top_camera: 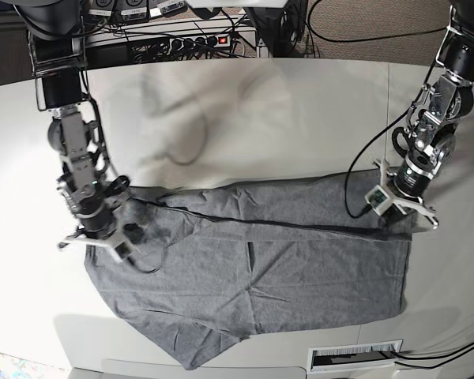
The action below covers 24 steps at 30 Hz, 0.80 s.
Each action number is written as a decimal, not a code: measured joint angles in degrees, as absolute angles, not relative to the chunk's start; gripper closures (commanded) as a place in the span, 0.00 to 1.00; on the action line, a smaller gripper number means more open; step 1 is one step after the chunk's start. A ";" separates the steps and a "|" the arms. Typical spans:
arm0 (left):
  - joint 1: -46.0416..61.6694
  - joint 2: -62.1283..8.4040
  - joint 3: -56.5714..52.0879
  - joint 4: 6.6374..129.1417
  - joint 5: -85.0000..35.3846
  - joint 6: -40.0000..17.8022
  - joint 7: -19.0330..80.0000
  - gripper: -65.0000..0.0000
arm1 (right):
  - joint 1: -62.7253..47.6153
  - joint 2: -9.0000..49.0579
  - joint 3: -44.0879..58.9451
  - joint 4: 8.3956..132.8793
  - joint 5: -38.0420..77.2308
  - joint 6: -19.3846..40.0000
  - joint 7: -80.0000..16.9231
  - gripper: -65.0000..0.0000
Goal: Fold the T-shirt properly
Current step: 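Lift both held corners and drag the shirt to straighten it, then lower the shirt edge and open both grippers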
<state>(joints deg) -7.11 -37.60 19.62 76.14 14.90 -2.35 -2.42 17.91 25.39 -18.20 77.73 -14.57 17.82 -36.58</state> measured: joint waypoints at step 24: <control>-11.49 -37.54 19.68 76.16 10.22 -30.09 9.43 1.00 | 19.07 25.47 -24.38 69.25 -18.02 20.64 -43.09 1.00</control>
<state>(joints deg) -11.49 -37.54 19.68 76.16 10.22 -30.09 9.43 19.07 25.47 -24.38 69.25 -18.02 20.64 -43.09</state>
